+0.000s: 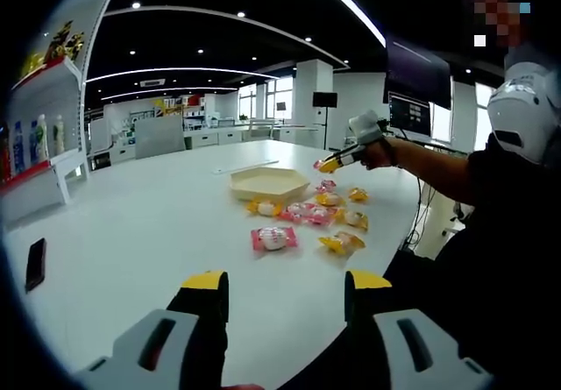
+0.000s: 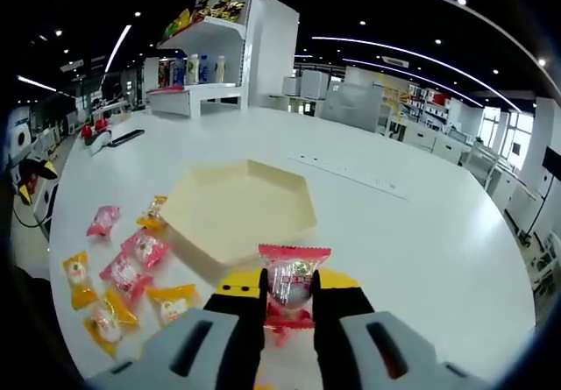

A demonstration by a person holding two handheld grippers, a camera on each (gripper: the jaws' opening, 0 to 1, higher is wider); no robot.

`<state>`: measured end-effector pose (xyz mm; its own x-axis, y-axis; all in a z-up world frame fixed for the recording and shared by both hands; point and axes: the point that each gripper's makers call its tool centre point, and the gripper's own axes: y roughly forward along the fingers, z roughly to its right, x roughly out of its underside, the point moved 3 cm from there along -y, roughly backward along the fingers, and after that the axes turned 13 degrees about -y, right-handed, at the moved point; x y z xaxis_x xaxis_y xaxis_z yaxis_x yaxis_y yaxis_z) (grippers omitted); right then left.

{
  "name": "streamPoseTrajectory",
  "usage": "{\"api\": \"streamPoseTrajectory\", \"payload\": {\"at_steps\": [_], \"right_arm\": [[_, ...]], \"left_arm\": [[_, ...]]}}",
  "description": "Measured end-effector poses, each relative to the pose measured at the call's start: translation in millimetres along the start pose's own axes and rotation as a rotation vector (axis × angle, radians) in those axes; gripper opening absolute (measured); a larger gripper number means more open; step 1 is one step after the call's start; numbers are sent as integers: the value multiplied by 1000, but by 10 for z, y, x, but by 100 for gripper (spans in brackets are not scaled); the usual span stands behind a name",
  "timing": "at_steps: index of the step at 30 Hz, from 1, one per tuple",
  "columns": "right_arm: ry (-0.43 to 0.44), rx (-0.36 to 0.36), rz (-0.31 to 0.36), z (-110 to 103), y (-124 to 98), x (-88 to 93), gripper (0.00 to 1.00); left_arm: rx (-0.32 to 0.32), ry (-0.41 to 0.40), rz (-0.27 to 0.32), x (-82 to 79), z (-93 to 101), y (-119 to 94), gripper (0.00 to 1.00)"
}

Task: Pick up the marshmallows scattered on the table and place them into the bowl on the table

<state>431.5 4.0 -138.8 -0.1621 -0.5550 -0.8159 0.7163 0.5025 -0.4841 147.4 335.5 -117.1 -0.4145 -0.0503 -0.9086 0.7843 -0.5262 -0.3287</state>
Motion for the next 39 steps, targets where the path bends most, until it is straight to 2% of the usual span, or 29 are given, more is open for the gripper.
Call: {"api": "streamPoseTrajectory", "payload": {"at_steps": [39], "right_arm": [[-44,-91,15,-368,355,-357,21]], "left_arm": [[-21,-11,14,16,-60,-131,52]]}}
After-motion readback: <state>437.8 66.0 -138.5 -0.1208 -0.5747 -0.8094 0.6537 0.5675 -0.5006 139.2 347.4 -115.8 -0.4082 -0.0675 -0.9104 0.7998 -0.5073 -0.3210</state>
